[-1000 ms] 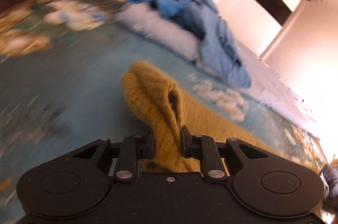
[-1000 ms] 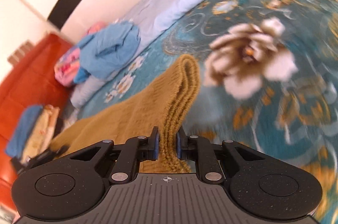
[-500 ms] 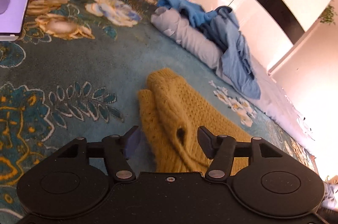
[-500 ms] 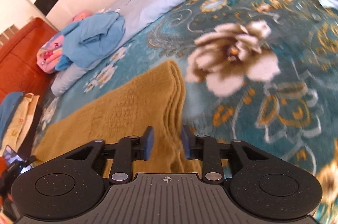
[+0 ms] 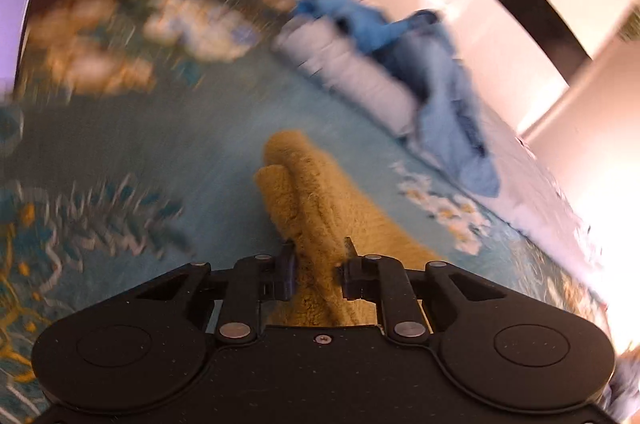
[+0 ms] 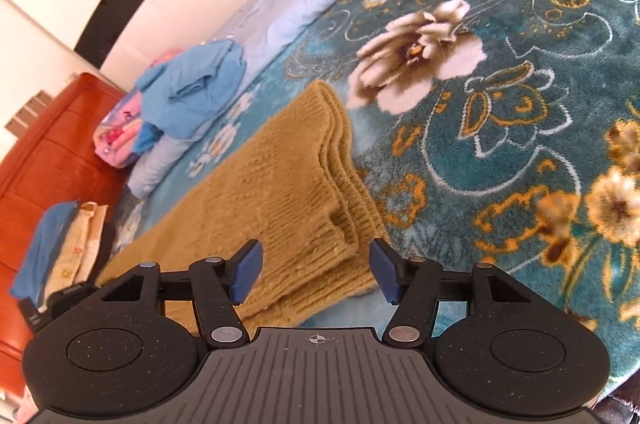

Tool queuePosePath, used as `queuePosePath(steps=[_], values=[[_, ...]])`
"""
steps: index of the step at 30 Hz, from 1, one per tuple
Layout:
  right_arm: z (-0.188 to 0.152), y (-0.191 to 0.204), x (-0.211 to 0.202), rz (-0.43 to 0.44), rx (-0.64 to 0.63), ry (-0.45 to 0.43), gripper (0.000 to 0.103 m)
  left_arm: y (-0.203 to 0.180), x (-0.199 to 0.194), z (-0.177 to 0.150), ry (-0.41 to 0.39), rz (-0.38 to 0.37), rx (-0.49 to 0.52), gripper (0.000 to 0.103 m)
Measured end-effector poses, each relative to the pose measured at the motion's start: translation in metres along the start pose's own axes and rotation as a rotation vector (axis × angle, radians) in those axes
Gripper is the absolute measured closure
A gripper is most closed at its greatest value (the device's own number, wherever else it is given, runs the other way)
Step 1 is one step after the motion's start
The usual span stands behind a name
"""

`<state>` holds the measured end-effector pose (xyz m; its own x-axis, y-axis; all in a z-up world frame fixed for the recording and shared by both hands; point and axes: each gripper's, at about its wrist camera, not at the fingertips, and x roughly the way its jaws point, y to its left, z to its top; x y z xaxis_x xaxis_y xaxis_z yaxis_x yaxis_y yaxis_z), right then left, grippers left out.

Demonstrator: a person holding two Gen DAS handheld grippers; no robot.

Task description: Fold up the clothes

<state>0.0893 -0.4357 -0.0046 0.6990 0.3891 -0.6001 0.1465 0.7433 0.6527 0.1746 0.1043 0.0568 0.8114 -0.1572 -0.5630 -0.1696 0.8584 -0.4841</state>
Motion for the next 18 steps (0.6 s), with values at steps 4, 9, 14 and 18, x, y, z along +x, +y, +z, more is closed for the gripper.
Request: queuePosePath(steps=[4, 9, 14, 18], values=[[-0.002, -0.006, -0.003, 0.016, 0.028, -0.016, 0.045, -0.067, -0.032, -0.007, -0.069, -0.131, 0.17, 0.088], [-0.006, -0.01, -0.004, 0.051, 0.04, -0.028, 0.045, -0.151, -0.041, -0.04, -0.022, -0.302, 0.358, 0.088], [-0.007, -0.018, -0.013, 0.062, 0.065, -0.051, 0.045, -0.214, -0.012, -0.092, 0.079, -0.361, 0.466, 0.088], [-0.006, -0.025, -0.021, 0.06, 0.077, -0.067, 0.045, -0.245, 0.023, -0.13, 0.147, -0.322, 0.563, 0.088]])
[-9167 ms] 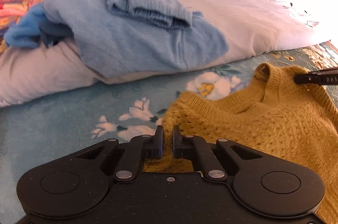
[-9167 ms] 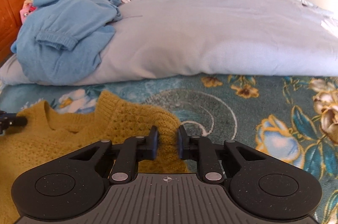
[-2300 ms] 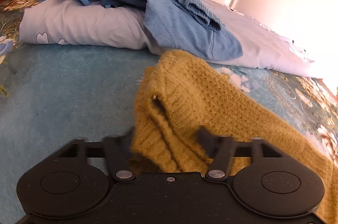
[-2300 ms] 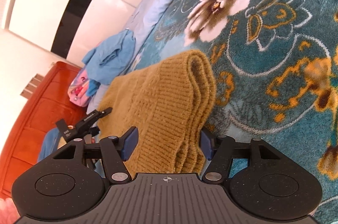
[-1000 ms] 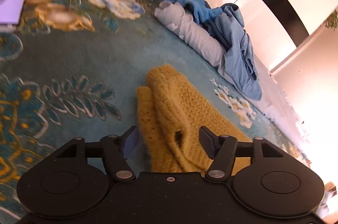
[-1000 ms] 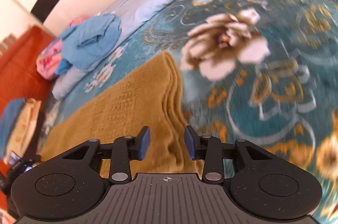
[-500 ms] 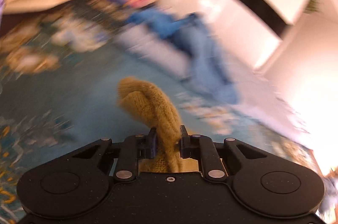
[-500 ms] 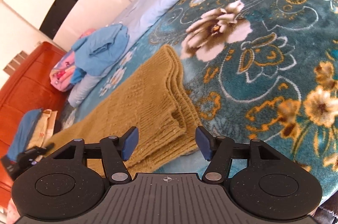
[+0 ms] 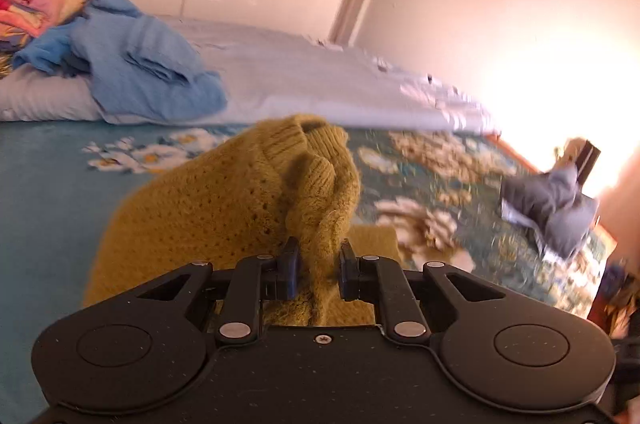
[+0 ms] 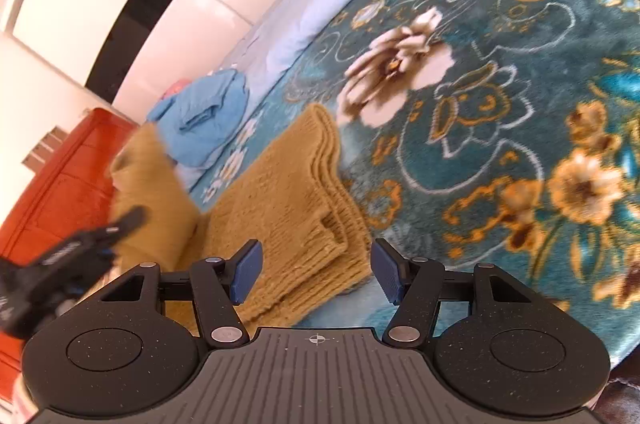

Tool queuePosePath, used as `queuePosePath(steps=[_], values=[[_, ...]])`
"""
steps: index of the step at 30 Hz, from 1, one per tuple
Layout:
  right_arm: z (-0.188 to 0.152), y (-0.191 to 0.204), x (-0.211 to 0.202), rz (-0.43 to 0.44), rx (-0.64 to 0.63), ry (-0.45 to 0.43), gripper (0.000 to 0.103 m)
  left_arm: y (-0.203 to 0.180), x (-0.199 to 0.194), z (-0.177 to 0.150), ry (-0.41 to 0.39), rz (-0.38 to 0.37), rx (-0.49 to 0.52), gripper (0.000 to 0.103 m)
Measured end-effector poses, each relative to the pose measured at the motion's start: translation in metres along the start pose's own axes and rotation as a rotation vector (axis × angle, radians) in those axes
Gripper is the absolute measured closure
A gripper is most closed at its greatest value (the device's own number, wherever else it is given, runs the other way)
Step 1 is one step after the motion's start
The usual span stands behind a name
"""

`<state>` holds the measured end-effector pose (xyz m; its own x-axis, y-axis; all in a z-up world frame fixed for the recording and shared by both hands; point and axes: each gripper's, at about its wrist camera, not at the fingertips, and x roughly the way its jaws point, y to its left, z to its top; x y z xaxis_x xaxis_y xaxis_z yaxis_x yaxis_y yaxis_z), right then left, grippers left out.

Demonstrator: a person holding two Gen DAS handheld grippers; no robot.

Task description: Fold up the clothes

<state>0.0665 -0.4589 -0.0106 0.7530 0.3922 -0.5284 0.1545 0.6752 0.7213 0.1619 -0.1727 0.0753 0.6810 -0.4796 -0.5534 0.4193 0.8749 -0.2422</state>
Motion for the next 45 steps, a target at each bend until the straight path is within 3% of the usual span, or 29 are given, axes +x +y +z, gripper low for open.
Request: queuePosePath(steps=[3, 5, 7, 8, 11, 16, 21, 25, 29, 32, 33, 36, 42, 45], values=[[0.001, -0.002, -0.004, -0.003, 0.001, -0.005, 0.045, -0.008, 0.029, -0.013, 0.087, 0.04, 0.049, 0.084], [0.001, -0.002, -0.004, -0.002, 0.002, -0.008, 0.045, -0.008, 0.031, -0.021, 0.104, 0.045, 0.059, 0.083], [0.001, -0.001, -0.004, 0.0, 0.002, -0.009, 0.045, -0.007, 0.02, -0.021, 0.097, 0.01, 0.063, 0.063], [0.001, 0.0, -0.003, 0.003, 0.002, -0.01, 0.045, -0.005, 0.013, -0.019, 0.094, -0.026, 0.052, 0.061], [0.002, 0.008, 0.001, 0.034, -0.008, -0.015, 0.045, 0.009, -0.017, -0.015, 0.054, -0.099, -0.002, 0.051], [0.009, 0.04, 0.023, 0.105, -0.058, -0.004, 0.044, 0.059, -0.069, -0.016, -0.066, -0.081, -0.156, 0.041], [0.019, 0.064, 0.077, 0.115, -0.053, 0.052, 0.044, 0.123, -0.102, -0.024, -0.114, 0.026, -0.316, 0.041], [0.025, 0.072, 0.114, 0.059, -0.025, 0.074, 0.044, 0.165, -0.127, -0.037, -0.145, 0.12, -0.401, 0.04], [0.023, 0.083, 0.137, 0.089, 0.022, 0.094, 0.044, 0.195, -0.139, -0.049, -0.141, 0.173, -0.478, 0.04], [0.016, 0.103, 0.151, 0.031, -0.038, 0.114, 0.044, 0.204, -0.138, -0.052, -0.137, 0.184, -0.521, 0.04], [0.014, 0.106, 0.153, 0.033, -0.032, 0.116, 0.069, 0.204, -0.137, -0.052, -0.133, 0.179, -0.526, 0.04], [0.01, 0.106, 0.149, 0.089, 0.026, 0.108, 0.082, 0.2, -0.133, -0.053, -0.122, 0.16, -0.507, 0.04], [0.025, 0.112, 0.097, 0.178, -0.001, 0.006, 0.085, 0.195, -0.125, -0.056, -0.105, 0.13, -0.493, 0.039], [0.034, 0.099, 0.075, 0.13, -0.034, -0.025, 0.085, 0.194, -0.119, -0.059, -0.091, 0.124, -0.493, 0.039]])
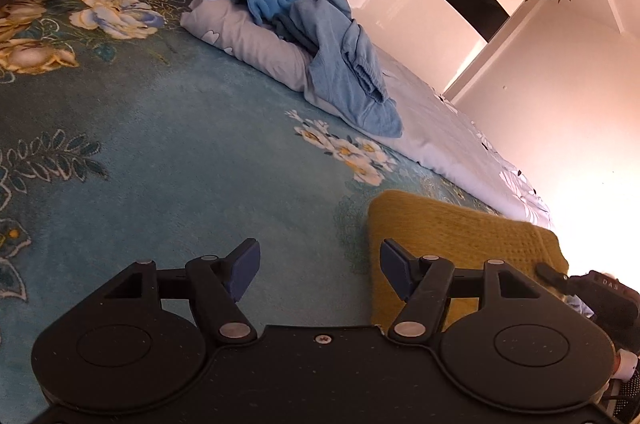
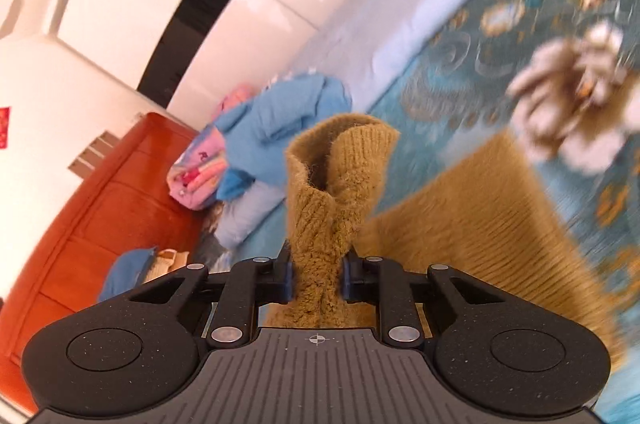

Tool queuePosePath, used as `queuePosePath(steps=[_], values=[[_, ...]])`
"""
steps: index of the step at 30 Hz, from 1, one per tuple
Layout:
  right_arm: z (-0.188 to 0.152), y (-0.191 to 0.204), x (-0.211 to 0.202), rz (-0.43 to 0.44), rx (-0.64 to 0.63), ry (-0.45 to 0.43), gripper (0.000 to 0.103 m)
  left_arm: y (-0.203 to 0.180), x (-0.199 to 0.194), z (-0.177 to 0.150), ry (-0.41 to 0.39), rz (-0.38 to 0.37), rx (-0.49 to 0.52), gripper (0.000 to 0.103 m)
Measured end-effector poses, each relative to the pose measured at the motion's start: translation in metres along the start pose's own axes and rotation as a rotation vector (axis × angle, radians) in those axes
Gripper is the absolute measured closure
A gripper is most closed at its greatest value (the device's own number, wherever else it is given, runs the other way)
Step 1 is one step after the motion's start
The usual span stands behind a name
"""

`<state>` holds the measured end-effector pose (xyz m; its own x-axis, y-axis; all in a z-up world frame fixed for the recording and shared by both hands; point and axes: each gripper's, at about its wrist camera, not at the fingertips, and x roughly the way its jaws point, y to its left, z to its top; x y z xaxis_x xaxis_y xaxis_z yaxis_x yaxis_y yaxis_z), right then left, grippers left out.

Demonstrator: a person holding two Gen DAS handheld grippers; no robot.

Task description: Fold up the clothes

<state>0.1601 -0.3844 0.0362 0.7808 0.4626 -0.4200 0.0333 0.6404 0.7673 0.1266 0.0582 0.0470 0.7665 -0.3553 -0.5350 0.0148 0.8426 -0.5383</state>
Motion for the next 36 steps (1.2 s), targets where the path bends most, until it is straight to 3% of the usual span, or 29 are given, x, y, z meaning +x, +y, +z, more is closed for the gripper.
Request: queuePosePath(steps=[5, 9, 13, 16, 18, 21, 22, 23, 24, 26, 32, 36], values=[[0.002, -0.049, -0.004, -0.158, 0.032, 0.021, 0.085, -0.011, 0.01, -0.008, 0.04, -0.014, 0.039, 0.038], [-0.007, -0.075, 0.002, -0.154, 0.077, 0.023, 0.082, -0.023, 0.02, -0.011, 0.067, -0.027, 0.07, 0.036], [-0.006, -0.062, -0.002, -0.16, 0.004, 0.025, 0.077, -0.047, 0.04, -0.011, 0.095, -0.056, 0.147, 0.033], [0.0, -0.052, -0.021, -0.158, -0.089, 0.002, 0.061, -0.065, 0.061, -0.011, 0.141, -0.073, 0.199, 0.028], [0.001, -0.057, -0.032, -0.159, -0.093, 0.0, 0.043, -0.072, 0.076, -0.012, 0.173, -0.078, 0.224, 0.027], [0.003, -0.068, -0.044, -0.165, -0.074, 0.0, 0.041, -0.082, 0.096, -0.013, 0.22, -0.085, 0.255, 0.024], [0.001, -0.073, -0.046, -0.166, -0.057, -0.003, 0.035, -0.084, 0.103, -0.013, 0.236, -0.09, 0.261, 0.023], [0.0, -0.079, -0.045, -0.156, -0.036, -0.003, 0.021, -0.086, 0.109, -0.014, 0.25, -0.095, 0.267, 0.022], [-0.001, -0.083, -0.043, -0.134, -0.014, -0.002, 0.016, -0.087, 0.114, -0.016, 0.258, -0.096, 0.271, 0.021], [-0.003, -0.089, -0.037, -0.093, 0.017, 0.006, 0.016, -0.088, 0.122, -0.017, 0.27, -0.093, 0.274, 0.02], [0.001, -0.097, -0.016, -0.087, -0.004, 0.037, 0.016, -0.082, 0.14, -0.022, 0.293, -0.095, 0.277, 0.013], [0.007, -0.096, -0.001, -0.039, -0.035, 0.073, 0.015, -0.068, 0.153, -0.024, 0.336, -0.165, 0.197, 0.012]])
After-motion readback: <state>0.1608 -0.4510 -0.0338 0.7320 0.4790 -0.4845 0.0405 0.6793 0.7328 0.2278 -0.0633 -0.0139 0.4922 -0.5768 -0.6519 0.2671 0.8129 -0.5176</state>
